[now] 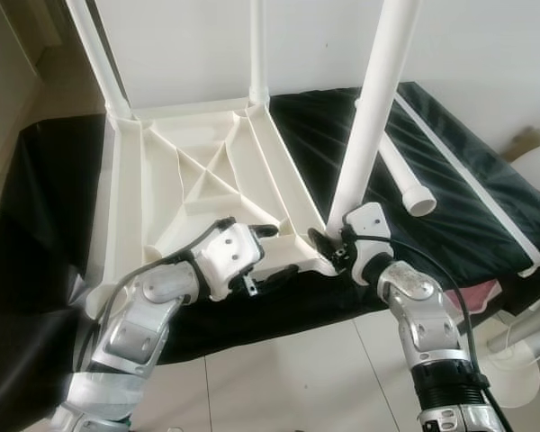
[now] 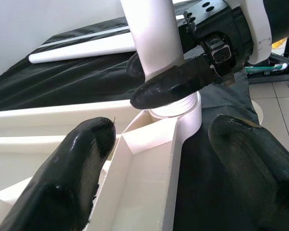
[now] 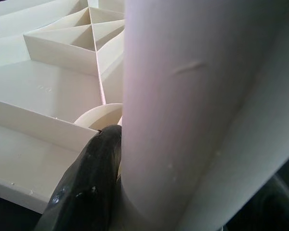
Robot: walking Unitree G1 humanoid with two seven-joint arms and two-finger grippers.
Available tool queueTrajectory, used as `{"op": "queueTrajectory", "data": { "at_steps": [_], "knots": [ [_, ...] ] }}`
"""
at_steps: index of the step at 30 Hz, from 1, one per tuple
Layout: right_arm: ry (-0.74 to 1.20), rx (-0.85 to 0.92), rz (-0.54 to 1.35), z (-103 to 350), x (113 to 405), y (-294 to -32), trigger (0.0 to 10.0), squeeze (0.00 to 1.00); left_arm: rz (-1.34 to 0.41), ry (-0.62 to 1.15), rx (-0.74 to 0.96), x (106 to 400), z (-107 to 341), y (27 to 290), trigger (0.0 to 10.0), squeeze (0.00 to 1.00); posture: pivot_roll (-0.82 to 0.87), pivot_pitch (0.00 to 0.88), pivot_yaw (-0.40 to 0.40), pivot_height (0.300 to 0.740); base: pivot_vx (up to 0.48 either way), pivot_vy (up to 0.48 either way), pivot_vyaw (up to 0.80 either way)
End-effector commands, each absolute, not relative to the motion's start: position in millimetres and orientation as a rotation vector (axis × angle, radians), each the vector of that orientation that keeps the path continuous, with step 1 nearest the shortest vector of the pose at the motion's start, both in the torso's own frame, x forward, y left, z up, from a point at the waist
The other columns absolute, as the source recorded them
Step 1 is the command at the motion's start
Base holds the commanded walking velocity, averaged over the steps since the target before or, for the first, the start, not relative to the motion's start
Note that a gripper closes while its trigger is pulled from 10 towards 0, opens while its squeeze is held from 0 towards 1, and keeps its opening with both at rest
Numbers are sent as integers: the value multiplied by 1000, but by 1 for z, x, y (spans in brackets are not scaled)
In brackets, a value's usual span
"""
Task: Building children table
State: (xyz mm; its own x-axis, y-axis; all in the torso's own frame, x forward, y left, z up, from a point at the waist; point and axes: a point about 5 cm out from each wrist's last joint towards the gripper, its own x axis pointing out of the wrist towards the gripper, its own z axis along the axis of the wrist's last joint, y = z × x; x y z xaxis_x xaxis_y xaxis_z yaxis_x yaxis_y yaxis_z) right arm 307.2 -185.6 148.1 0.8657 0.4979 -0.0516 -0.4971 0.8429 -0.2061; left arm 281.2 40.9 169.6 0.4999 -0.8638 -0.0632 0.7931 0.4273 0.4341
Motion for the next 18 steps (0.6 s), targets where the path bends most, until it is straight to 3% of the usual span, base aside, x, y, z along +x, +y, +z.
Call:
{"op": "queueTrajectory", "data": {
  "at_steps": [1,2,3,18],
  "knots": [
    [32,-209,539,140,307,-185,3294,0,-949,-203,418,283,170,43,10000,0,-11,26,-33,740,0,0,0],
    [32,-209,539,140,307,-185,3294,0,-949,-203,418,283,170,43,10000,0,-11,26,-33,740,0,0,0],
    [32,-204,534,140,306,-185,10000,0,-955,-200,412,283,170,42,10000,0,-13,26,-33,740,0,0,0],
    [30,-155,409,139,303,-180,10000,0,-964,-207,399,283,170,41,10000,0,-21,23,-35,740,0,0,0]
  ]
}}
